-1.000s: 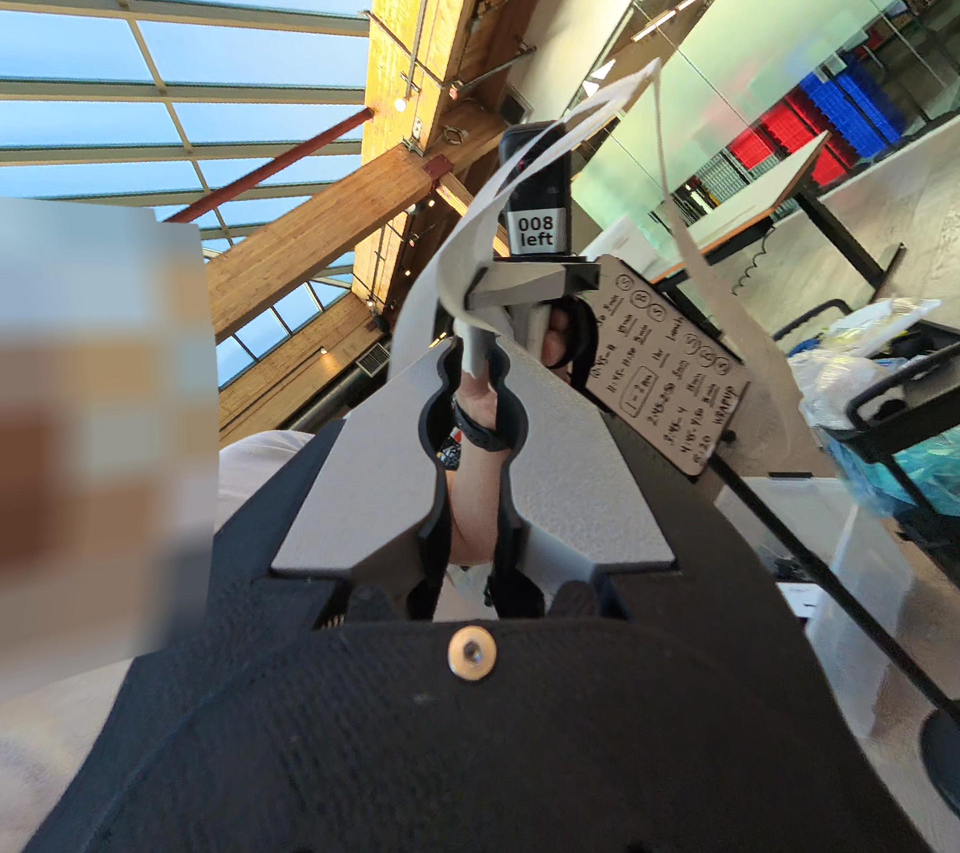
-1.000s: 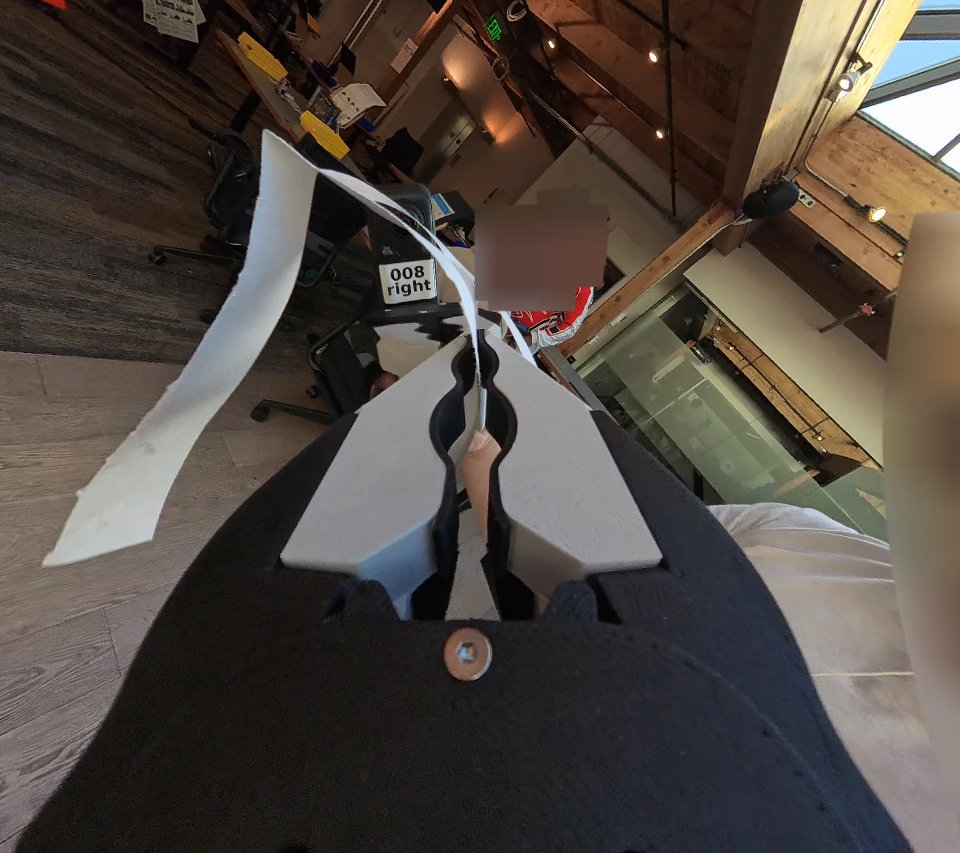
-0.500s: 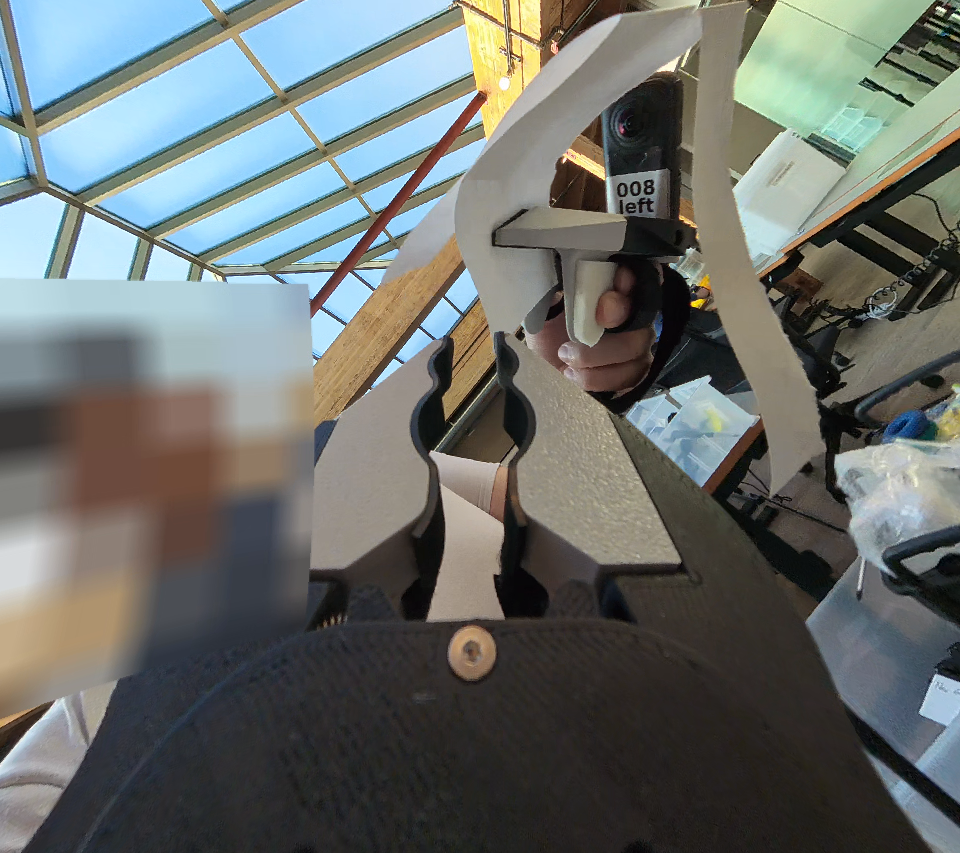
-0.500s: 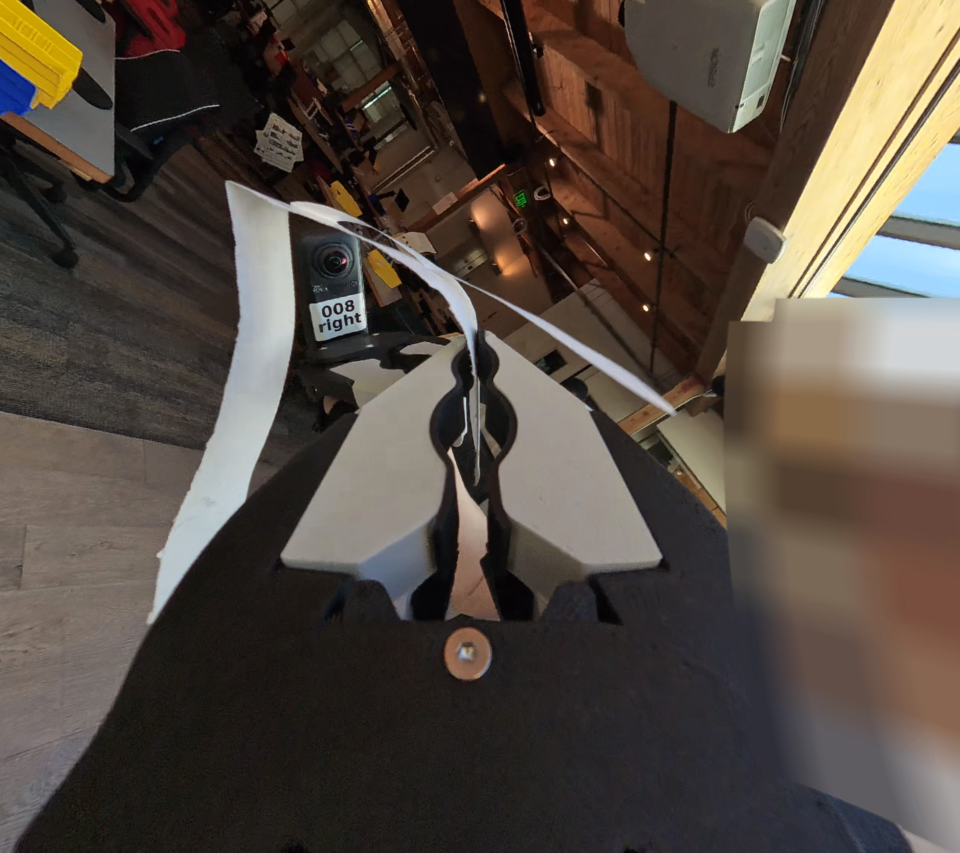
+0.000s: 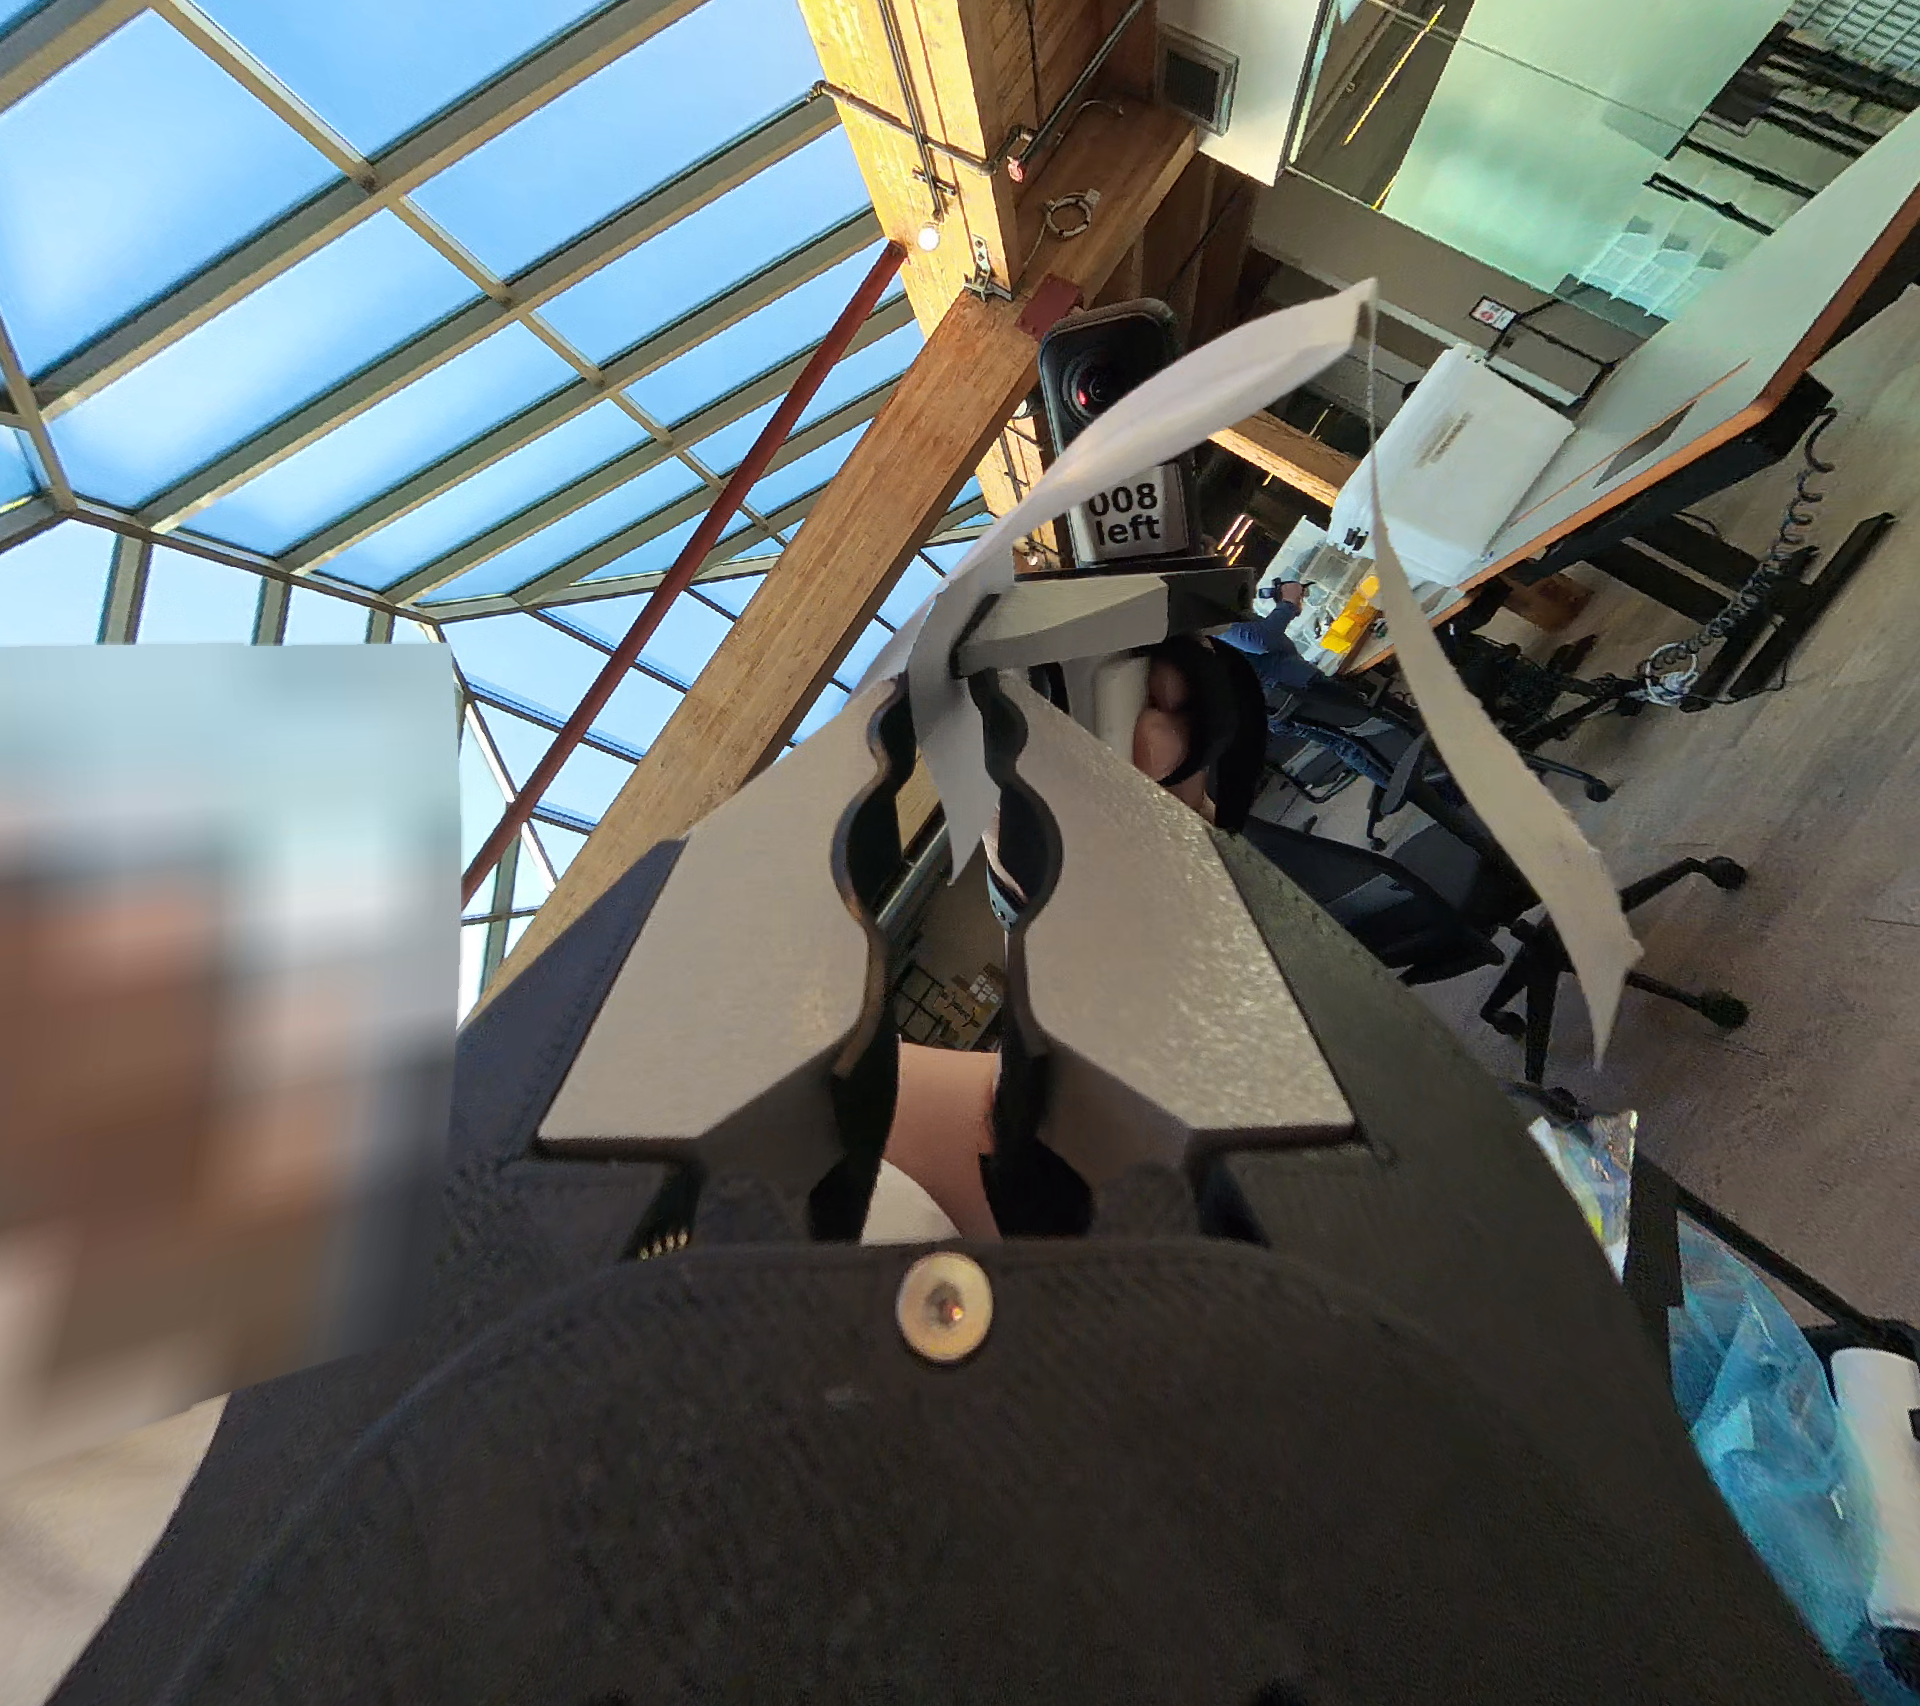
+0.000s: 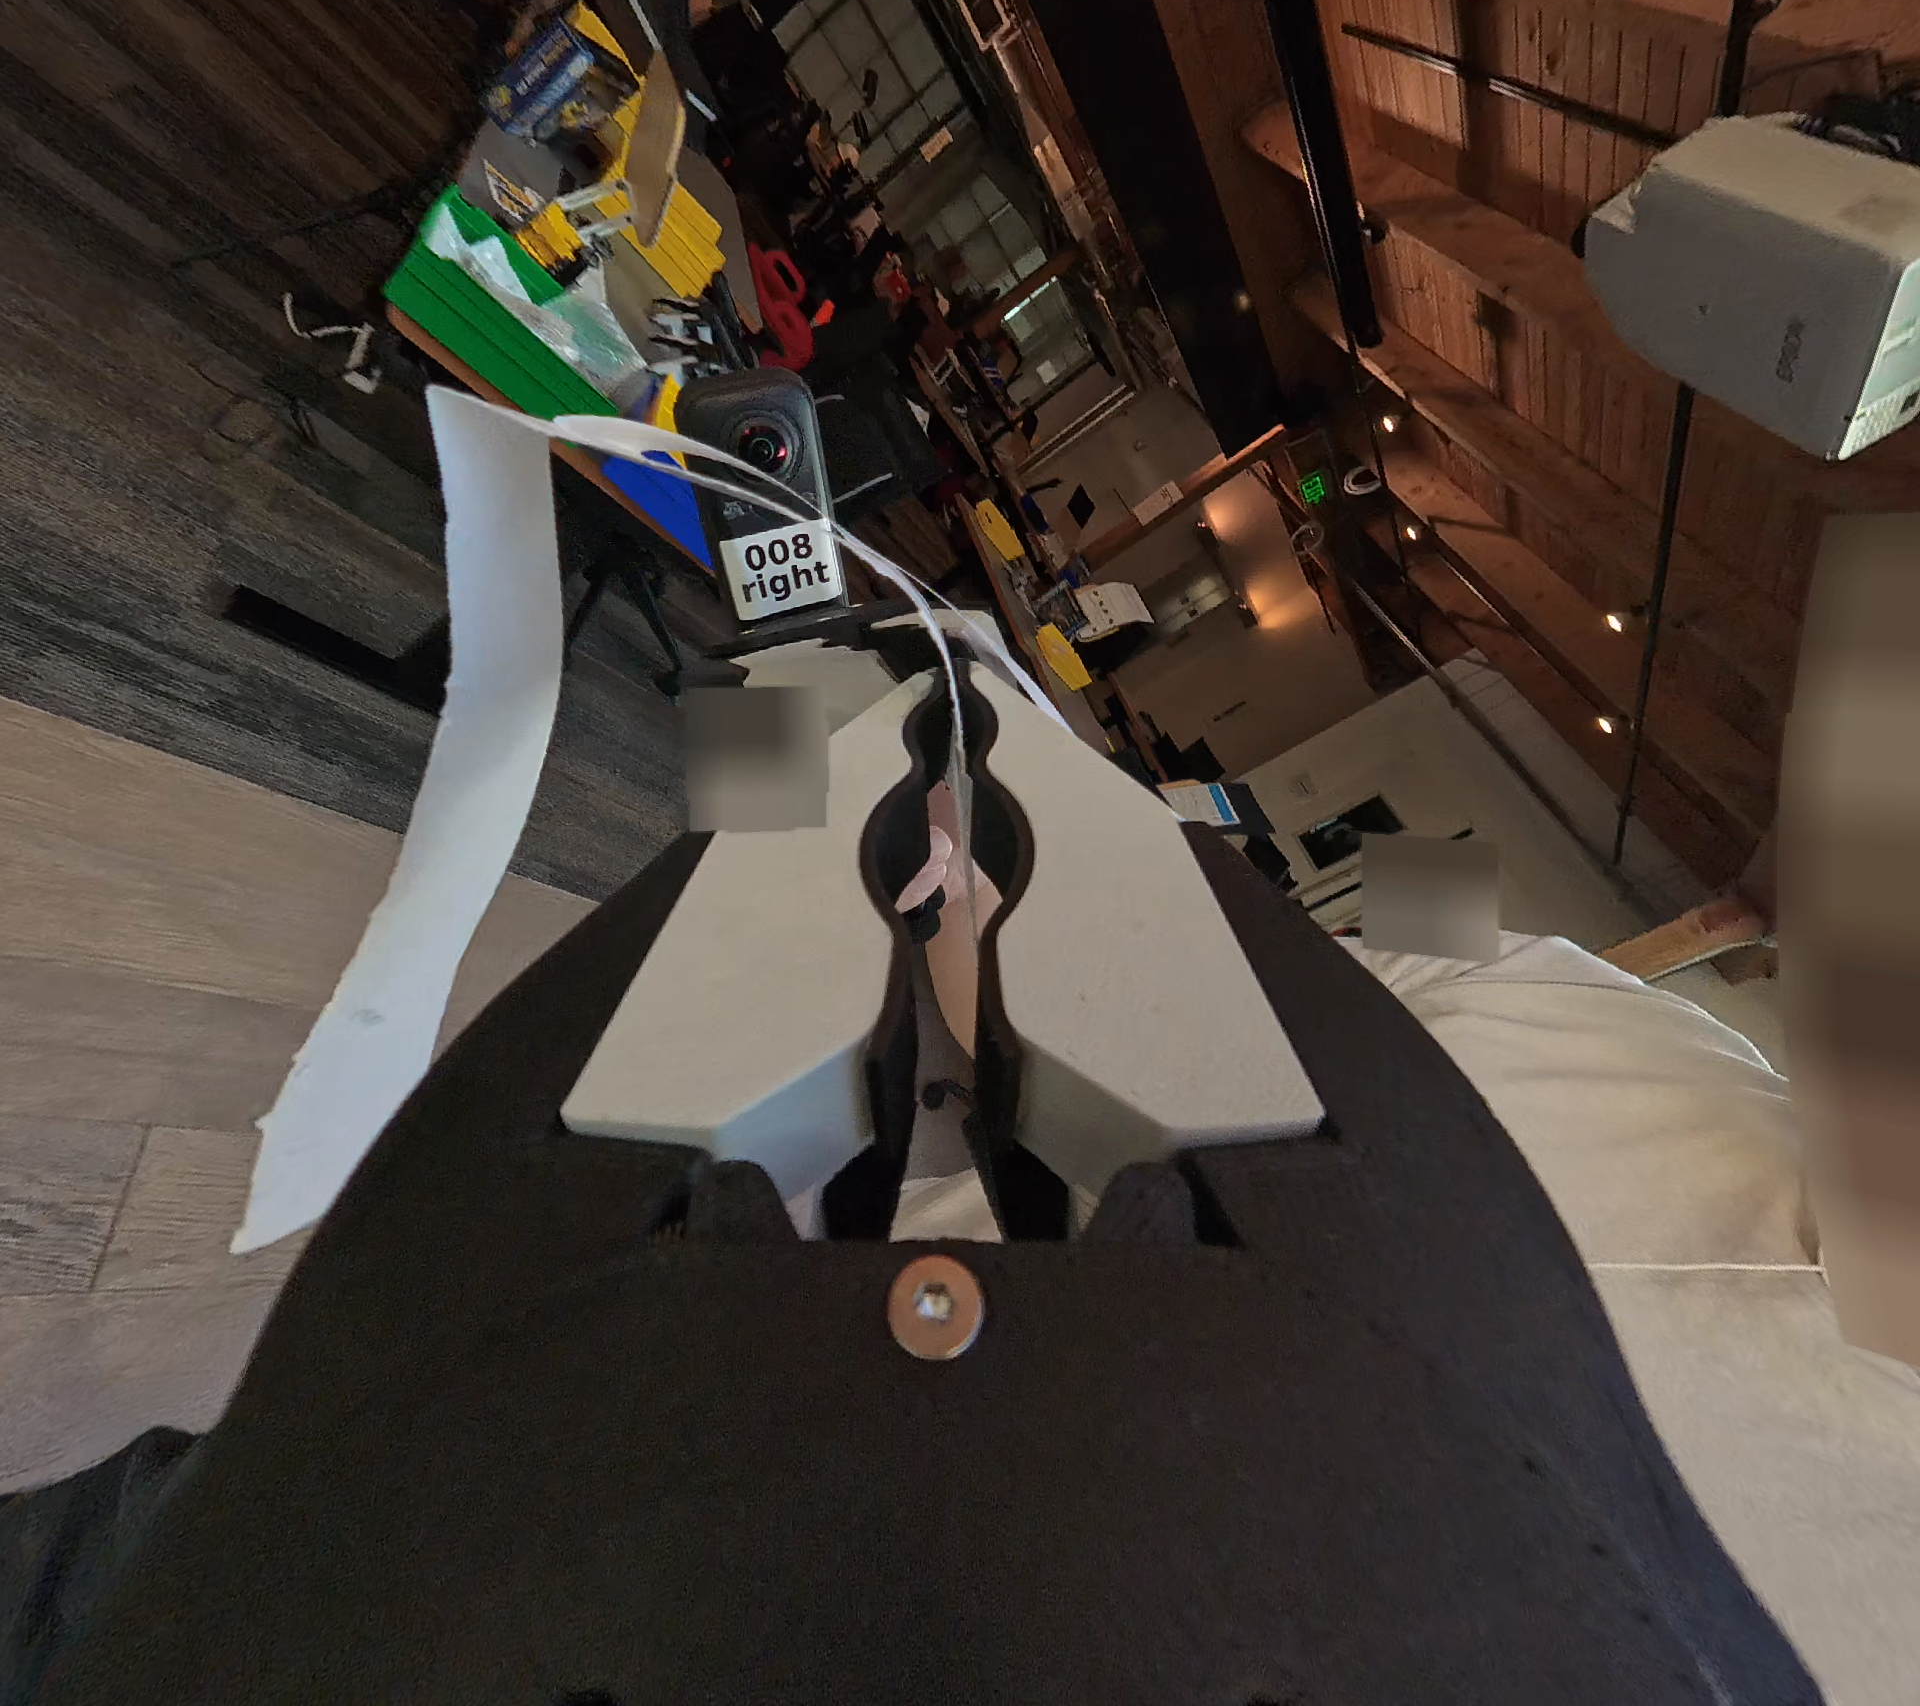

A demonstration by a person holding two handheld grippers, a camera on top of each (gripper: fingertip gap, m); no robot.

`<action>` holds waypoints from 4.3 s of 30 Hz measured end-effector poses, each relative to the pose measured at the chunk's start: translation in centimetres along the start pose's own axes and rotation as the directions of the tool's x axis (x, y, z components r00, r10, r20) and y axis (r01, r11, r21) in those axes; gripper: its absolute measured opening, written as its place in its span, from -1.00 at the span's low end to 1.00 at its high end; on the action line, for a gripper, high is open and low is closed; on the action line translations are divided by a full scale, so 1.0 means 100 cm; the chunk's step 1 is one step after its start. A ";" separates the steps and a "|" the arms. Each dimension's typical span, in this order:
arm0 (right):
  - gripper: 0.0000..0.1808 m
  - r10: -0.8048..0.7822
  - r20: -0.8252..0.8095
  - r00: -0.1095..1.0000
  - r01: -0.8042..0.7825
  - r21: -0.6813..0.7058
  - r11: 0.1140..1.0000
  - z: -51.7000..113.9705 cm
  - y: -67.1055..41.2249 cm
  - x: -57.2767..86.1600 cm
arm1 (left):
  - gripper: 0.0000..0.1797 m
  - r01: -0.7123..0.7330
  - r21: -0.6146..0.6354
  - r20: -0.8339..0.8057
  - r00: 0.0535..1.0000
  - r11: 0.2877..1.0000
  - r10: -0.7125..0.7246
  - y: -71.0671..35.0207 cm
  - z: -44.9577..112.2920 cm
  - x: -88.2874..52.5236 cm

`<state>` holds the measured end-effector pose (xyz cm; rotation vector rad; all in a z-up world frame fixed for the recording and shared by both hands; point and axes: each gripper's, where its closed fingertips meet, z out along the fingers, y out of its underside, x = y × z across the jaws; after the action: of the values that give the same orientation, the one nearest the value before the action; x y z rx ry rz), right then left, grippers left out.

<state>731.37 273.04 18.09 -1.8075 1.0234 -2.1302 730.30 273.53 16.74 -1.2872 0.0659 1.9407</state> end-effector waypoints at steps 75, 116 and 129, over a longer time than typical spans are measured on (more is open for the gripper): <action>-1.00 0.392 0.239 0.888 -0.450 0.285 0.846 -0.763 -2.069 -1.467 | -1.00 0.299 -0.357 0.272 0.939 0.885 -0.208 -2.057 1.001 1.445; -1.00 0.494 0.438 0.751 -0.601 0.144 0.786 -1.237 -3.080 -2.315 | -1.00 0.510 -0.454 0.123 0.848 0.731 -0.516 -3.047 1.507 2.309; -1.00 0.449 0.134 0.883 -0.463 0.095 0.881 -1.262 -3.374 -2.532 | -1.00 0.576 -0.325 -0.132 0.758 0.750 -0.639 -3.356 1.532 2.490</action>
<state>779.32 710.65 8.68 -1.4270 1.1272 -1.7481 783.04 715.45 13.36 -1.4766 -0.4682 1.2429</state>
